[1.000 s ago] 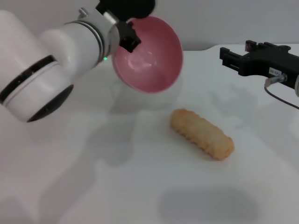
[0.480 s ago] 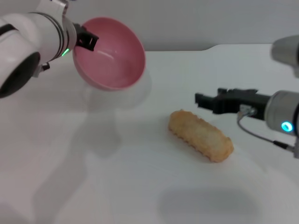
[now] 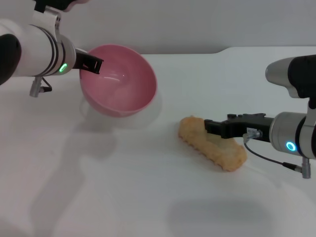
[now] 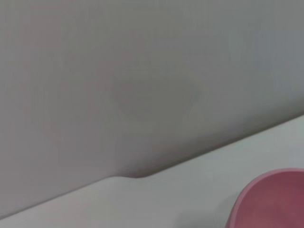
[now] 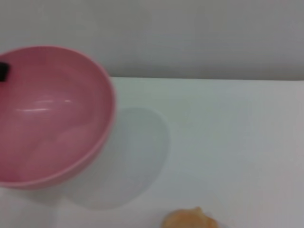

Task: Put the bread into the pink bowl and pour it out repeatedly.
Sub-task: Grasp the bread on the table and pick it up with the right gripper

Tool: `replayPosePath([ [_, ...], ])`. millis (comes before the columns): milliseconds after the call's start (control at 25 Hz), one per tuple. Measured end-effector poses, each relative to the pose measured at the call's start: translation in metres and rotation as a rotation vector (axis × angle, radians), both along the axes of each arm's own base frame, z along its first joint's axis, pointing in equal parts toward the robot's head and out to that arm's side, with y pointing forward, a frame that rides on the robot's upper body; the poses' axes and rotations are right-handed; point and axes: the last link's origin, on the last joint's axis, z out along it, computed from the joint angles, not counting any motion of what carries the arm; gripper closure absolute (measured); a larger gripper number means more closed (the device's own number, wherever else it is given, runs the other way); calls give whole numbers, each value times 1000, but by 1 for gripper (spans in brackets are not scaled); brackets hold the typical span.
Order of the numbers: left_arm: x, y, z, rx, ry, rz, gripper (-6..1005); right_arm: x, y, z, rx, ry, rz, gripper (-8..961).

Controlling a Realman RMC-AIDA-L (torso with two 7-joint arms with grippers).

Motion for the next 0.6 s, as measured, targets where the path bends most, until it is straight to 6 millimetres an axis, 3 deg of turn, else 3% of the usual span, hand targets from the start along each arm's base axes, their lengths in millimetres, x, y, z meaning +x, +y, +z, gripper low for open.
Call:
replayPosePath([
  [280, -1, -1, -3, -15, 10, -1, 947, 8, 1, -4, -4, -46, -19, 302],
  [600, 2, -1, -7, -29, 19, -10, 947, -5, -1, -23, -63, -52, 26, 301],
])
